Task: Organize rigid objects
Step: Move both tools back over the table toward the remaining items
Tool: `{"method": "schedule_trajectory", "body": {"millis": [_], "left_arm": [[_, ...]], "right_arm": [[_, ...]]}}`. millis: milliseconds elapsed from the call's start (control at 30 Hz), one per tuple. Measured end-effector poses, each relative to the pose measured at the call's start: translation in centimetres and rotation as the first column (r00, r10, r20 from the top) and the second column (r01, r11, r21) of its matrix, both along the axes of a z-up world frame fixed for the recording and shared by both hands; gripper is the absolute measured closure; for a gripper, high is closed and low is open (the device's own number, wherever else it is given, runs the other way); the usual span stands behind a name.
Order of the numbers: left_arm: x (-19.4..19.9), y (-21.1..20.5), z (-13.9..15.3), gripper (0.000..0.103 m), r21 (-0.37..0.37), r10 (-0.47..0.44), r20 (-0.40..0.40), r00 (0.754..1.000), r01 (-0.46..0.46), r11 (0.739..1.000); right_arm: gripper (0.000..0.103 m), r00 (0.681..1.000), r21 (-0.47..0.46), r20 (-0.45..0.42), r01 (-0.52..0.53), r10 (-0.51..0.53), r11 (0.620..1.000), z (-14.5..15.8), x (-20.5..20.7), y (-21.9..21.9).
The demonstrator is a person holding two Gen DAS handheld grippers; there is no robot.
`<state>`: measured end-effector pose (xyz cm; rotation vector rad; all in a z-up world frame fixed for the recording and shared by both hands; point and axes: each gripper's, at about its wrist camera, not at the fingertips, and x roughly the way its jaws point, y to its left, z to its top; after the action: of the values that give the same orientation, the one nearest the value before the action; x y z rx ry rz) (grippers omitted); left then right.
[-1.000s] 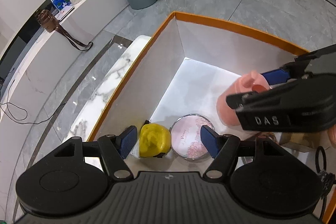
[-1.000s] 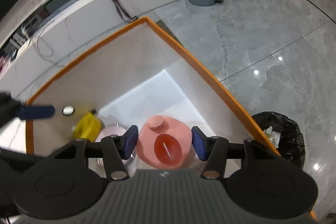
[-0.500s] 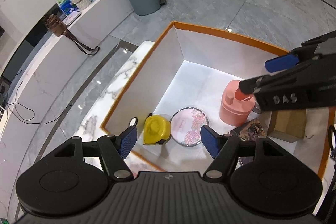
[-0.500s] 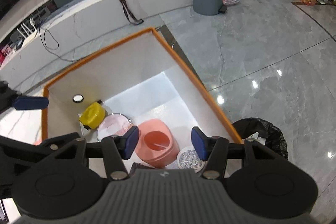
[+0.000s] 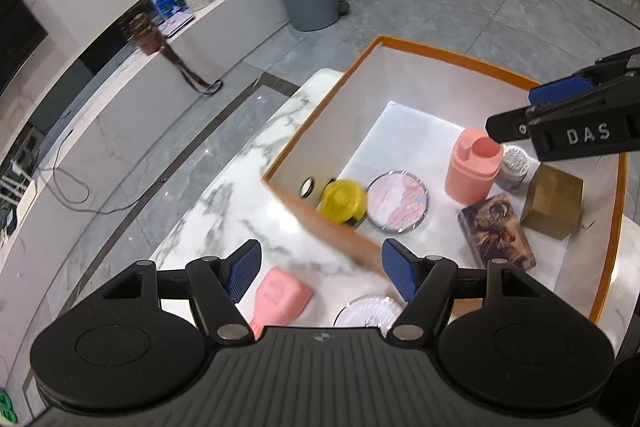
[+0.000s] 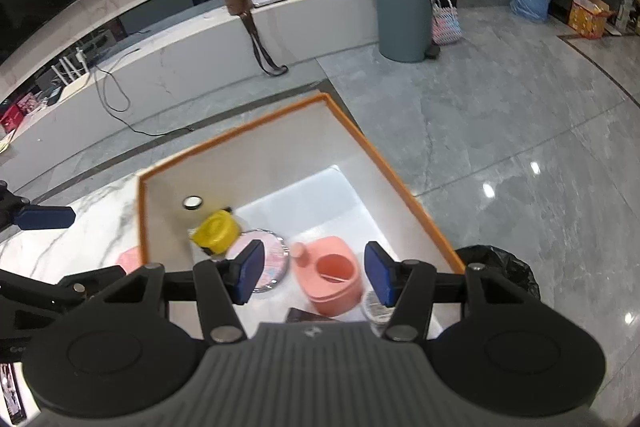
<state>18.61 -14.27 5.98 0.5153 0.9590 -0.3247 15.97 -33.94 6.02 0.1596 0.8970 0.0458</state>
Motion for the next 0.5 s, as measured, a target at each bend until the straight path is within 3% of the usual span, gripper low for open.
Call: {"method": "schedule_trajectory", "body": {"millis": [500], "left_arm": [[-5.1,8.8,-1.3,0.022,-0.029,0.12,-0.013,0.993,-0.121,0.992]], "right_arm": [[0.047,0.983,-0.035,0.081,-0.161,0.163,0.986,1.3,-2.8,8.7]]}}
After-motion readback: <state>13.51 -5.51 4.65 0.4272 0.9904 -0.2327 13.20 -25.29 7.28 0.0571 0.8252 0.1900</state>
